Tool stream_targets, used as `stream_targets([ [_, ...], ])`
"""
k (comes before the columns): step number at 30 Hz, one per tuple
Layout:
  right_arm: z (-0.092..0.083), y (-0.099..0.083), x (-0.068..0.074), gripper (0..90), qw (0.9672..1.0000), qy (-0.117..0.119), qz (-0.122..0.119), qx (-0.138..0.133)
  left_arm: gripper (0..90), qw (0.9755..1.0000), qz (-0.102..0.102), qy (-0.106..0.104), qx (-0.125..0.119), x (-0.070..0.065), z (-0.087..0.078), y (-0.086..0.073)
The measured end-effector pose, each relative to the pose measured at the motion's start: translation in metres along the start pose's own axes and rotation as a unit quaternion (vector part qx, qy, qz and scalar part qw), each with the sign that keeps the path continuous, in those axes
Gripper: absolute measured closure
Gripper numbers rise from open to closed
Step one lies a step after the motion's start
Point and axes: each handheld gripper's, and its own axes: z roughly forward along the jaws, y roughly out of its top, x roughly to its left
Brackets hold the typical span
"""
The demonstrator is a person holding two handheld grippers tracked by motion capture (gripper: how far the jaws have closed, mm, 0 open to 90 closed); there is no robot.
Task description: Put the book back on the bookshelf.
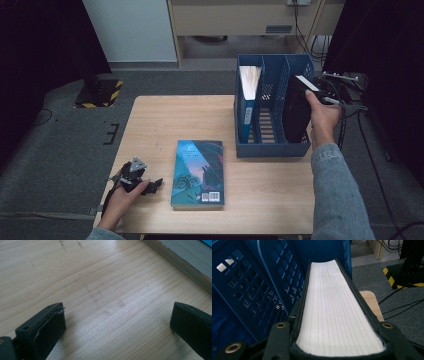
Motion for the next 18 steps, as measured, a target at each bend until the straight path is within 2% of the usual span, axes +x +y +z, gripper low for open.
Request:
stream_targets([
  [14,0.005,-0.012,0.002,51.7,0.9999,-0.005,-0.008,0.009,0.0,1.0,0.004,0.0,0.003,0.0,0.0,0.0],
  [18,0.005,-0.012,0.005,51.6,0.9998,-0.005,-0.018,0.01,0.0,1.0,0.004,0.0,0.003,0.0,0.0,0.0],
])
